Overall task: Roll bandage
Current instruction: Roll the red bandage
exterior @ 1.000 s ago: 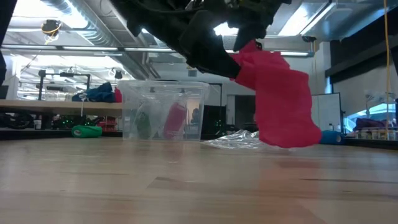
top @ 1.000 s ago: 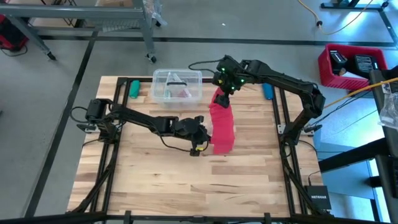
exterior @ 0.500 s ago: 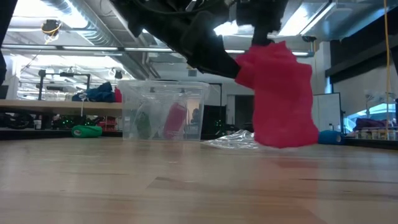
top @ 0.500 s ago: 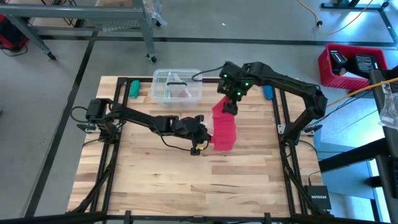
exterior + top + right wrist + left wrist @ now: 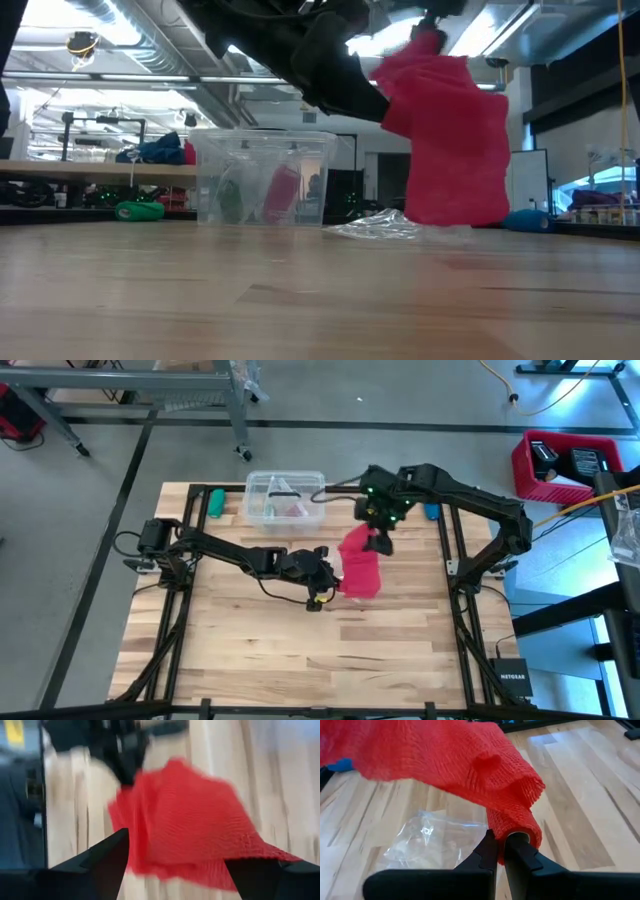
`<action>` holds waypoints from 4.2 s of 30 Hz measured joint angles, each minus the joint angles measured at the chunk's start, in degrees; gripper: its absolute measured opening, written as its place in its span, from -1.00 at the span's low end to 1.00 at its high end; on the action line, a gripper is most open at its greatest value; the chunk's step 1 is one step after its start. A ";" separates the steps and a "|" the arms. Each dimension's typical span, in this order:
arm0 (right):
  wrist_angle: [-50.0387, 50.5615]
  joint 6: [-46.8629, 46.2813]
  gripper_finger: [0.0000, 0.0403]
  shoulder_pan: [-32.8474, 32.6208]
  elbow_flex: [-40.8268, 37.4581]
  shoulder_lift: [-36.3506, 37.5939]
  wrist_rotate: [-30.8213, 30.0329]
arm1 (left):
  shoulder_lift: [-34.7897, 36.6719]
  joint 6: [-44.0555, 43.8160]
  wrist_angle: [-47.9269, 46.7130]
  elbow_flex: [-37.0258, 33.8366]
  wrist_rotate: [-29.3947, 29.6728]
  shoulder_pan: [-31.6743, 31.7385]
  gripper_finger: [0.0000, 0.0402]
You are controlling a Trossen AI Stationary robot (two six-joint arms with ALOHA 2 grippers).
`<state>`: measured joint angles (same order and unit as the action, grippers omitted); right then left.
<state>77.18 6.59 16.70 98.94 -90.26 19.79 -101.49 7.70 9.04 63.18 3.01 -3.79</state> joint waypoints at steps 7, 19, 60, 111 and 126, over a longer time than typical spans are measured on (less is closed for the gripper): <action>-7.84 -4.08 0.52 -2.00 0.52 0.11 -15.75 | 0.00 5.09 2.48 0.00 0.17 0.00 -0.94; -17.49 -6.74 0.52 -3.19 -1.22 1.13 -19.62 | 0.02 6.50 1.86 0.00 0.18 -0.72 -0.94; -9.44 -6.45 0.52 -9.95 -16.95 10.61 -20.57 | -0.28 3.28 -9.36 -0.02 8.50 0.15 -0.94; -101.41 -4.57 0.08 -28.73 -75.27 0.85 -28.34 | 14.06 25.72 0.42 0.33 19.38 -1.60 -0.94; -98.48 -12.94 -0.94 -32.62 -72.35 9.16 -20.44 | 20.41 28.64 5.55 0.31 23.57 -1.83 -0.94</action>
<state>-21.31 -6.35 -15.92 26.59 -81.09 -0.64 -81.08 36.34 14.59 63.48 26.57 -5.63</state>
